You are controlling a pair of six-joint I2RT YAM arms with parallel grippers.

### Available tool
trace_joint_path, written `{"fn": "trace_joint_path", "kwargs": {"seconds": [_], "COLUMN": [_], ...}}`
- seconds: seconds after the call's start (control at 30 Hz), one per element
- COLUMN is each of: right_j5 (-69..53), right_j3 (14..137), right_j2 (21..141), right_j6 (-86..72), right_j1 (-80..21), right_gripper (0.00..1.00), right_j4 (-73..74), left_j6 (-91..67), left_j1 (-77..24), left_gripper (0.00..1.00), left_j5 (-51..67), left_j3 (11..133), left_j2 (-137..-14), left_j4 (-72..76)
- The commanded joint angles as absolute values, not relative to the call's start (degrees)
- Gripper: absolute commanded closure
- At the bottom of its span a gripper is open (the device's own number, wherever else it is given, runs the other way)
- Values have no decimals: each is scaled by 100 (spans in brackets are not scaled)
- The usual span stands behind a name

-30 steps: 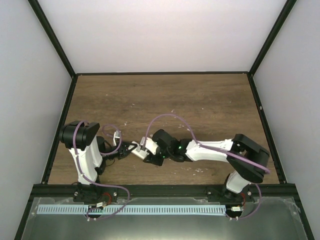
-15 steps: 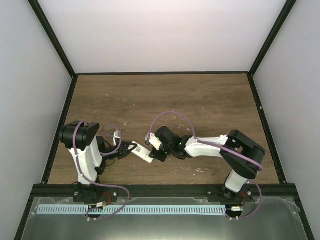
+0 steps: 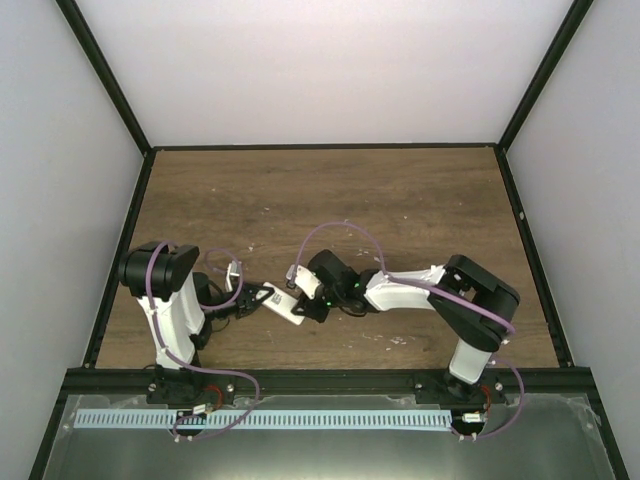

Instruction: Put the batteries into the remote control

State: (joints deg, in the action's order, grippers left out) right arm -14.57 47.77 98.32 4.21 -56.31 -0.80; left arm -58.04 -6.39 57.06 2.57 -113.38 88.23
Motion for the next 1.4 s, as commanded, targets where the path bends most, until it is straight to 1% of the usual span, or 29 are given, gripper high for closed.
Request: {"fn": "trace_joint_path", "kwargs": {"seconds": [0.0, 0.23, 0.5, 0.6, 0.73, 0.77, 0.9, 1.03, 1.13, 1.23, 1.37], "right_j5": [-1444, -1432, -1376, -1353, -1402, -1440, -1613, -1358, -1435, -1861, -2056], "right_j3": [4805, 4842, 4777, 4662, 4462, 4411, 4285, 4095, 3990, 3952, 4038], "right_j2": [10267, 10235, 9320, 8913, 8574, 8529, 8391, 8088, 7740, 7438, 7275], "right_j6": [458, 466, 329, 213, 147, 134, 77, -64, -236, -301, -226], "right_j1": [-5580, -5500, -5499, -5494, -5448, -5394, -5182, -5117, -5012, -4887, -4793], "right_gripper": [73, 73, 72, 67, 56, 54, 54, 53, 49, 42, 38], "right_j4": [-25, -132, -1, -90, -167, -128, 74, 258, 320, 366, 593], "left_j6": [-5563, -5563, -5581, -5598, -5665, -5706, -6043, -6636, -7145, -7700, -8162], "left_j1": [-659, -657, -659, -652, -661, -658, -659, -665, -668, -668, -664], "left_gripper": [100, 100, 100, 100, 100, 100, 100, 100, 100, 100, 100], "left_j5": [5522, 5516, 5498, 5516, 5647, 5704, 5865, 5970, 5999, 6118, 6214], "left_j3": [229, 237, 244, 252, 271, 280, 294, 386, 451, 548, 518], "left_j2": [-11329, -11356, -11347, -11311, -11162, -11096, -10768, -10415, -10115, -9841, -9510], "left_j4": [9186, 9186, 9185, 9189, 9185, 9185, 9186, 9185, 9185, 9185, 9185]}}
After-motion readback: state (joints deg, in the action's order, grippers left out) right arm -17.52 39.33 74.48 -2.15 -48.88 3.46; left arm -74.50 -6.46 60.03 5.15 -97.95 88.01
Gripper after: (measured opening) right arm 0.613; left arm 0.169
